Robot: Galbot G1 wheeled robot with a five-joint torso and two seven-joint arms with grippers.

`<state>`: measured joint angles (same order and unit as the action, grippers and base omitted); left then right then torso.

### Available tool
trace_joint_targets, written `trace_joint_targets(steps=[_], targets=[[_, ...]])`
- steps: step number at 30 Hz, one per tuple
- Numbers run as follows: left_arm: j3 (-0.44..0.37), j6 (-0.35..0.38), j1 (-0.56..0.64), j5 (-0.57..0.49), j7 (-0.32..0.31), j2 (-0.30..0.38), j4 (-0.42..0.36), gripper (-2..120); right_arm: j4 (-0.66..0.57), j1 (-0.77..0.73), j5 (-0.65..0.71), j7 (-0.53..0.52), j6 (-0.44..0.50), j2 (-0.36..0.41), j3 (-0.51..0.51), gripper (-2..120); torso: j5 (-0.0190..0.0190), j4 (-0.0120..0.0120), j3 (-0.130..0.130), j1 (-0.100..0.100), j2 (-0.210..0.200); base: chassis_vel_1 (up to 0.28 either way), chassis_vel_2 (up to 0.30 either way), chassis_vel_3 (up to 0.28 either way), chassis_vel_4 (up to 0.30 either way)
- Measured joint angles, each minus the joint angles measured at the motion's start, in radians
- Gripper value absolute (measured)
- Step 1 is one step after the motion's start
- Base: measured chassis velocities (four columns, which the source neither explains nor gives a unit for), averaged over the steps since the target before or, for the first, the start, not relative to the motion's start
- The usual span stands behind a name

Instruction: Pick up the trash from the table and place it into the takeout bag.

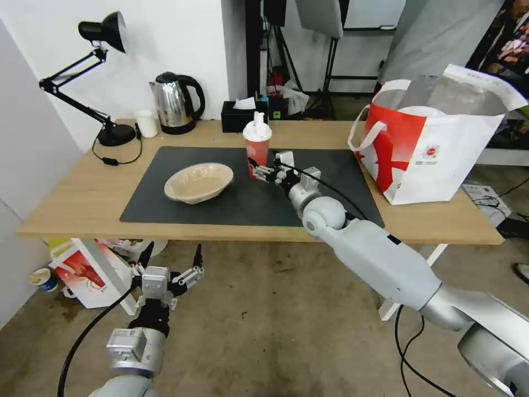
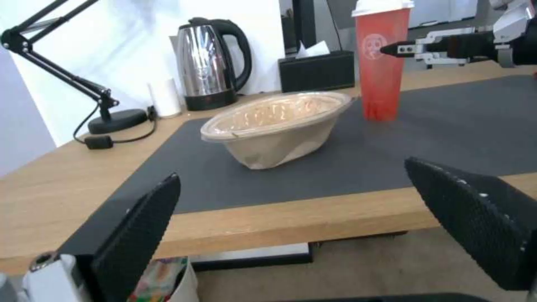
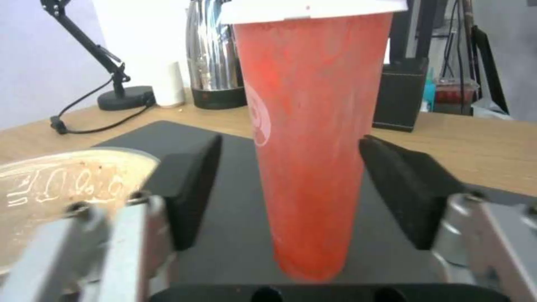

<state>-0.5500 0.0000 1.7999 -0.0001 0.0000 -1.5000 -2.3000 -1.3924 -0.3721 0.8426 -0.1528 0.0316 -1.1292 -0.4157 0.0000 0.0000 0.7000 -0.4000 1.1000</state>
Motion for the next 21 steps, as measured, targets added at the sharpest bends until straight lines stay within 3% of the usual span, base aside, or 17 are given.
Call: trace_joint_targets(steps=[7, 9, 12, 13, 16, 21], targets=[[0.0, 0.0, 0.0, 0.0, 0.0, 0.0, 0.0, 100, 0.003, 0.001, 0.001, 0.003, 0.0, 0.0, -0.002, 41, 0.0001, 0.0, 0.0, 0.0, 0.0, 0.0, 0.0, 0.0, 0.0], [0.0, 0.0, 0.0, 0.0, 0.0, 0.0, 0.0, 100, 0.005, 0.003, 0.002, 0.003, -0.001, -0.001, -0.003, 29, 0.0, 0.0, 0.0, 0.0, 0.0, 0.0, 0.0, 0.0, 0.0], [0.0, 0.0, 0.0, 0.0, 0.0, 0.0, 0.0, 100, 0.005, 0.003, 0.002, 0.004, -0.001, -0.001, -0.003, 26, 0.0, 0.0, 0.0, 0.0, 0.0, 0.0, 0.0, 0.0, 0.0], [0.0, 0.0, 0.0, 0.0, 0.0, 0.0, 0.0, 100, 0.005, 0.004, 0.002, 0.004, -0.001, -0.001, -0.003, 14, 0.0, 0.0, 0.0, 0.0, 0.0, 0.0, 0.0, 0.0, 0.0], [0.0, 0.0, 0.0, 0.0, 0.0, 0.0, 0.0, 100, 0.006, 0.004, 0.002, 0.005, -0.001, -0.001, -0.003, 3, 0.0, 0.0, 0.0, 0.0, 0.0, 0.0, 0.0, 0.0, 0.0], [0.0, 0.0, 0.0, 0.0, 0.0, 0.0, 0.0, 100, 0.006, 0.004, 0.005, 0.011, -0.001, 0.002, -0.002, 0, 0.0, 0.0, 0.0, 0.0, 0.0, 0.0, 0.0, 0.0, 0.0]])
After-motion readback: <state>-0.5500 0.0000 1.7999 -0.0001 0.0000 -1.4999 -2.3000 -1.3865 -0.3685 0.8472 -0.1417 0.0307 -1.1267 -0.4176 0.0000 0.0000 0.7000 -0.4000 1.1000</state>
